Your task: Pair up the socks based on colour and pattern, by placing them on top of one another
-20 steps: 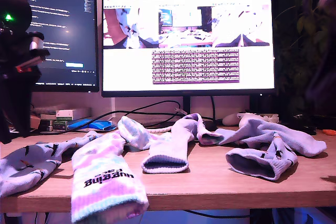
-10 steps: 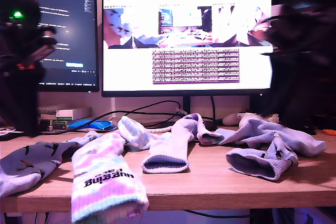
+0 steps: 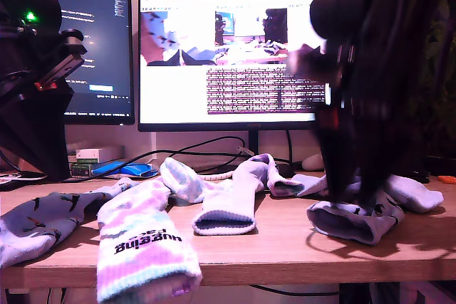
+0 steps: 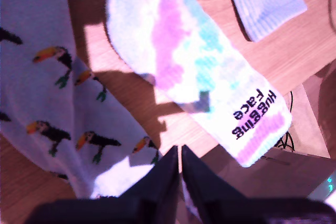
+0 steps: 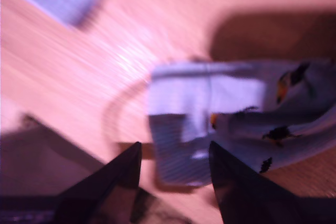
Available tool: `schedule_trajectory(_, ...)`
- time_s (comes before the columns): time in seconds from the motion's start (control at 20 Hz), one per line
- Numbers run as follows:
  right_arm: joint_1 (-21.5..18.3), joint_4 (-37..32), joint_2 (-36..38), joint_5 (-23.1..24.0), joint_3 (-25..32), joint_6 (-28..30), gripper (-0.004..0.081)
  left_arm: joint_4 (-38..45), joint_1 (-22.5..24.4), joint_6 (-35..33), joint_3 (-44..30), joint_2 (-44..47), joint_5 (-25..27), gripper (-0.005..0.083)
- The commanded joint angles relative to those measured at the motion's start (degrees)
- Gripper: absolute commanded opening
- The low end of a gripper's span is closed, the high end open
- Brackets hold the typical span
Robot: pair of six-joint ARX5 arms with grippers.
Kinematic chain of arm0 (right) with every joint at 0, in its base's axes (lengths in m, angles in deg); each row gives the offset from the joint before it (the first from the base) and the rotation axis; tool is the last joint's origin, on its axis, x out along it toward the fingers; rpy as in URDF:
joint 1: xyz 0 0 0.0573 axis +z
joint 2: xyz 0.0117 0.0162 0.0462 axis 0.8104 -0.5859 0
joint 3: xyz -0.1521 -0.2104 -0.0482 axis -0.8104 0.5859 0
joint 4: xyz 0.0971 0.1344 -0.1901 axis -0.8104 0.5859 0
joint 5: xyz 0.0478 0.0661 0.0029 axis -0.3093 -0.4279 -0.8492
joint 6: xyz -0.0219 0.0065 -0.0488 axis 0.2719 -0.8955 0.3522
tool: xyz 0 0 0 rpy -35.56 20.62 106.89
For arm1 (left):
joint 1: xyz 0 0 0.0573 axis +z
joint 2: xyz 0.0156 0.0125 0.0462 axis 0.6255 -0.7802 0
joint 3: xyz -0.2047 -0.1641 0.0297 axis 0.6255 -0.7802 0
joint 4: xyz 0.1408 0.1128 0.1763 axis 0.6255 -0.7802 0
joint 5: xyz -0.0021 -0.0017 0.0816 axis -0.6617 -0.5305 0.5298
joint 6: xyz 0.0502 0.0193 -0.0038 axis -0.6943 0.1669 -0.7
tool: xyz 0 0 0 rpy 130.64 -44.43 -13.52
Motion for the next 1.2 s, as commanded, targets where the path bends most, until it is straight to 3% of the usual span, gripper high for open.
schedule_trajectory(0.0, 1.0, 0.0, -0.3, 1.9, 0.0, 0.4, 0.0371, 0.4, -0.1, -0.3, -0.5, -0.5, -0.5, -0.0017)
schedule_trajectory(0.15, 1.3, -1.1, -1.2, 3.7, 0.0, 1.6, 0.0363, 1.0, -0.1, -0.3, -0.5, -0.5, -1.3, -0.0017)
schedule_trajectory(0.2, 1.3, -1.5, -1.2, 4.0, 0.0, 1.6, 0.0317, 1.3, -0.1, -0.3, -0.5, -0.5, -1.7, -0.0017)
schedule_trajectory(0.3, 1.2, -1.4, -1.2, 4.5, 0.0, 1.8, 0.0058, 1.7, -0.1, -0.3, -0.5, -0.5, -3.1, -0.0016)
schedule_trajectory(0.35, 1.3, -1.4, -1.2, 4.5, 0.0, 2.3, -0.0007, 1.9, -0.1, -0.3, -0.5, -0.5, -4.1, -0.0014)
schedule_trajectory(0.5, 1.3, -0.9, -1.2, 4.4, -1.3, 2.2, -0.0013, 3.4, -0.7, -0.3, -0.5, -0.5, -5.6, -0.0008)
schedule_trajectory(0.75, 2.6, 5.8, -1.0, 4.3, -8.8, 2.0, -0.0013, 6.5, -1.6, -0.3, -0.5, -0.5, -5.6, -0.0008)
schedule_trajectory(0.95, 4.7, 10.3, -0.9, 3.7, -15.3, 1.6, -0.0013, 10.8, -2.2, -0.3, -0.4, -0.5, -7.4, 0.0139)
schedule_trajectory(1.15, 6.7, 14.5, -0.7, 2.7, -23.5, 1.6, -0.0013, 16.2, -4.3, -0.3, -0.4, -0.5, -12.4, 0.0169)
